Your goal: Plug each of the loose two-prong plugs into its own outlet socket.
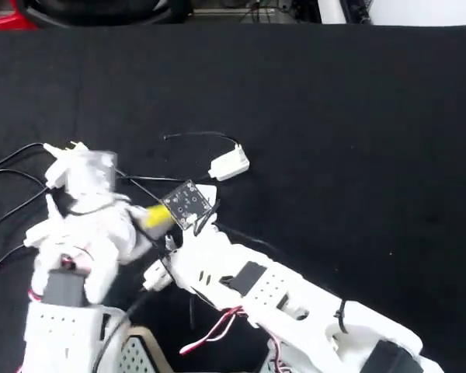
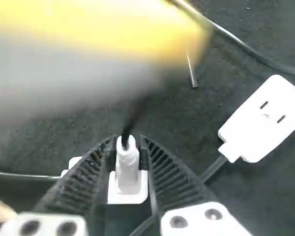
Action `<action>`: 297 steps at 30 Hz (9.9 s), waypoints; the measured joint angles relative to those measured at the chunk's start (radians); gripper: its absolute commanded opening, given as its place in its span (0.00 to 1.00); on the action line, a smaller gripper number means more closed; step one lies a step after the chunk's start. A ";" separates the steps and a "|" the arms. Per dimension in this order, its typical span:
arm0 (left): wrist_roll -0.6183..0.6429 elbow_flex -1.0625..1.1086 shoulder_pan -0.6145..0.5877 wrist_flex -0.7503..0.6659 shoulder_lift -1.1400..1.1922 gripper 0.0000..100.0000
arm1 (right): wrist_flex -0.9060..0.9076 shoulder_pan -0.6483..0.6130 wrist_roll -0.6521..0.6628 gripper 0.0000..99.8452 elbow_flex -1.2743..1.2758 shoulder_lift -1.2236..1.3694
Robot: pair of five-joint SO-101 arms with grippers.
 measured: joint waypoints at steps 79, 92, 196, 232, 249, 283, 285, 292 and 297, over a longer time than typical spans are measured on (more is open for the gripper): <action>-0.781 -0.029 0.189 -0.106 0.786 0.36 | 0.862 0.767 0.081 0.01 -0.354 -0.528; -0.692 -0.014 0.235 -0.104 0.786 0.20 | 0.862 0.767 0.037 0.01 -0.354 -0.528; -0.147 -0.359 0.410 -0.060 0.543 0.38 | 0.245 0.442 0.402 0.01 0.267 -0.779; 0.020 -0.118 0.328 -0.496 0.631 0.37 | 0.598 0.371 0.367 0.01 0.328 -1.198; 0.017 -0.135 0.137 -0.235 0.199 0.37 | 0.563 0.483 0.328 0.01 0.328 -1.198; -0.195 0.140 -0.152 -0.244 0.178 0.37 | 0.270 0.618 0.325 0.01 -0.167 -0.017; -0.199 0.140 -0.152 -0.244 0.178 0.37 | 0.258 0.618 0.325 0.01 -0.167 -0.014; -0.199 0.140 -0.152 -0.244 0.178 0.37 | 0.167 0.618 0.325 0.01 -0.130 -0.012; -0.199 0.140 -0.152 -0.244 0.178 0.37 | 0.147 0.620 0.325 0.01 -0.091 -0.023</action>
